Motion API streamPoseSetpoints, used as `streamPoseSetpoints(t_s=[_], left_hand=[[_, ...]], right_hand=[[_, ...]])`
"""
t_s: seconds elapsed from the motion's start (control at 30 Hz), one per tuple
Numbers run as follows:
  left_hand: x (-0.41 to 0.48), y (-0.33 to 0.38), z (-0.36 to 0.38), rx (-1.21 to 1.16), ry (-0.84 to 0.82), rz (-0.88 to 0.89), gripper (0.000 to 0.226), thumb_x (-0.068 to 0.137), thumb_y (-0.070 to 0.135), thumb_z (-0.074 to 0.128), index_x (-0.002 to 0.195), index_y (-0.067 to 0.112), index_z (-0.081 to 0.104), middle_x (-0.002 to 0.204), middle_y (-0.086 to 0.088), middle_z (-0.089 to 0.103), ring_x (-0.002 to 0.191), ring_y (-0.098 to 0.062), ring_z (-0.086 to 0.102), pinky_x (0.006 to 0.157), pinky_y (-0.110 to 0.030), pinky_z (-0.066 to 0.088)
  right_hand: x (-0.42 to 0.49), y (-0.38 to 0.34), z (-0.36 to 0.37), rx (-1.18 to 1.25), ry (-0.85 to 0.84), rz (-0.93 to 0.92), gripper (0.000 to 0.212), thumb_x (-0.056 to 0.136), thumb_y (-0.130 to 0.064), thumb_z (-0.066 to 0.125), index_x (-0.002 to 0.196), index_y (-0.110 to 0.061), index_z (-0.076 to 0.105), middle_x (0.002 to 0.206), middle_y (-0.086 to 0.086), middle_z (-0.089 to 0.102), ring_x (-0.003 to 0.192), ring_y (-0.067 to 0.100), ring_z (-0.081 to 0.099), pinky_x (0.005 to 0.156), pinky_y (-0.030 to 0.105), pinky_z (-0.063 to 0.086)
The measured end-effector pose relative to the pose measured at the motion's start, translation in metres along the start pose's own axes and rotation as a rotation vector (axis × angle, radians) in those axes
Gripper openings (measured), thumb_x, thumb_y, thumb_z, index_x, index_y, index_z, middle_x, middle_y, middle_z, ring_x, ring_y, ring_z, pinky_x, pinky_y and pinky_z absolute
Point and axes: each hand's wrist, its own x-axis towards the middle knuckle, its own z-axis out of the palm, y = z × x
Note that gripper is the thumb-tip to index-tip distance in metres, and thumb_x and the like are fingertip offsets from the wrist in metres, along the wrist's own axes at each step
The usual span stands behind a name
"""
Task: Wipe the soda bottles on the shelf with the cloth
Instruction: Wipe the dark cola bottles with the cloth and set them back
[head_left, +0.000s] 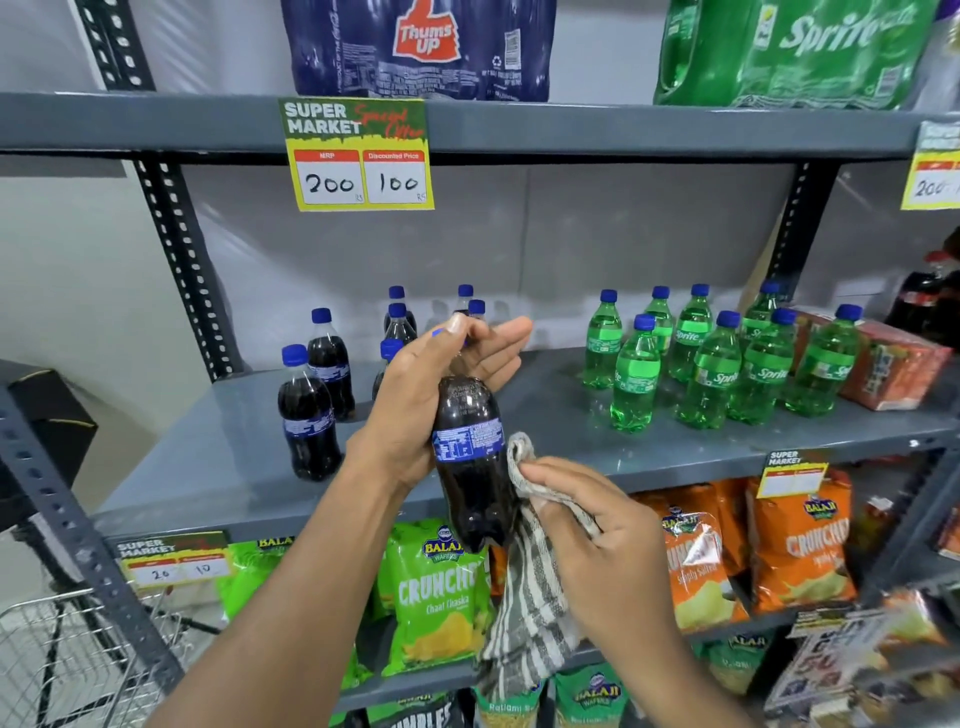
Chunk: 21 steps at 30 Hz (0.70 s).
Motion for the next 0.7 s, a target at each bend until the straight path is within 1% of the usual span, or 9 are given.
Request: streamPoseSetpoints(t_s=[0.1,0.17,0.23,0.3,0.37,0.43,0.5,0.57,0.7], left_hand=[[-0.001,-0.004,0.008,0.043,0.001,-0.014,0.033,0.103,0.026,0.047,0.084,0.018,0.072,0.12,-0.02,0.074,0.12,-0.027,0.068,0.097,-0.034,0.054],[0.001,-0.005,0.012,0.055,0.011,-0.004,0.032,0.102,0.026,0.048,0.083,0.019,0.073,0.119,-0.019,0.074,0.119,-0.027,0.068,0.096,-0.033,0.054],[0.005,-0.002,0.013,0.035,0.018,0.005,0.033,0.102,0.028,0.049,0.083,0.019,0.074,0.12,-0.019,0.074,0.12,-0.027,0.068,0.095,-0.032,0.054],[0.007,0.001,0.013,0.045,0.012,0.015,0.034,0.103,0.029,0.049,0.083,0.021,0.075,0.12,-0.018,0.075,0.12,-0.027,0.068,0.095,-0.032,0.055],[0.007,0.001,0.014,0.069,0.005,0.009,0.032,0.101,0.031,0.05,0.082,0.023,0.075,0.119,-0.016,0.075,0.12,-0.026,0.068,0.095,-0.032,0.055],[0.007,0.0,0.017,0.081,0.005,-0.004,0.029,0.098,0.034,0.054,0.082,0.024,0.076,0.118,-0.016,0.076,0.12,-0.027,0.068,0.095,-0.032,0.055],[0.008,-0.002,0.021,0.055,-0.011,-0.011,0.027,0.096,0.036,0.057,0.084,0.023,0.076,0.12,-0.018,0.074,0.121,-0.028,0.067,0.094,-0.032,0.055],[0.011,0.001,0.023,0.02,-0.013,-0.005,0.026,0.096,0.036,0.058,0.085,0.022,0.076,0.123,-0.019,0.073,0.122,-0.029,0.067,0.093,-0.031,0.055],[0.015,0.012,0.017,0.066,0.016,0.051,0.029,0.1,0.033,0.054,0.087,0.02,0.075,0.122,-0.02,0.073,0.124,-0.031,0.065,0.099,-0.037,0.053]], right_hand=[[0.019,-0.007,-0.001,-0.11,0.086,-0.15,0.046,0.086,0.016,0.064,0.109,-0.021,0.077,0.113,-0.013,0.073,0.111,-0.001,0.065,0.094,0.014,0.049],[0.027,-0.013,0.003,-0.227,0.119,-0.3,0.037,0.089,0.014,0.061,0.111,-0.01,0.077,0.113,0.0,0.073,0.109,0.013,0.066,0.095,0.025,0.052],[0.014,-0.013,0.007,-0.414,0.053,-0.497,0.032,0.093,0.008,0.054,0.115,-0.003,0.074,0.115,0.007,0.071,0.106,0.025,0.062,0.097,0.03,0.049],[-0.007,-0.008,0.008,-0.596,-0.089,-0.636,0.032,0.094,0.006,0.05,0.118,0.001,0.07,0.118,0.009,0.069,0.107,0.028,0.056,0.103,0.032,0.045],[-0.011,-0.006,0.005,-0.712,-0.15,-0.678,0.033,0.095,0.008,0.047,0.119,0.003,0.069,0.117,0.01,0.069,0.107,0.029,0.059,0.106,0.034,0.043],[0.004,-0.015,0.004,-0.725,-0.091,-0.667,0.032,0.095,0.009,0.048,0.118,0.003,0.07,0.117,0.012,0.07,0.105,0.031,0.059,0.104,0.035,0.044],[0.026,-0.034,0.007,-0.733,-0.016,-0.674,0.03,0.097,0.006,0.048,0.116,0.005,0.07,0.115,0.013,0.071,0.107,0.028,0.052,0.105,0.03,0.041],[0.031,-0.044,0.013,-0.762,-0.002,-0.698,0.031,0.101,0.003,0.042,0.115,0.007,0.07,0.112,0.013,0.071,0.108,0.024,0.048,0.108,0.025,0.034],[-0.004,-0.028,0.013,-0.868,-0.156,-0.729,0.048,0.107,-0.001,0.023,0.117,0.005,0.07,0.112,0.011,0.072,0.103,0.031,0.062,0.099,0.036,0.049]])
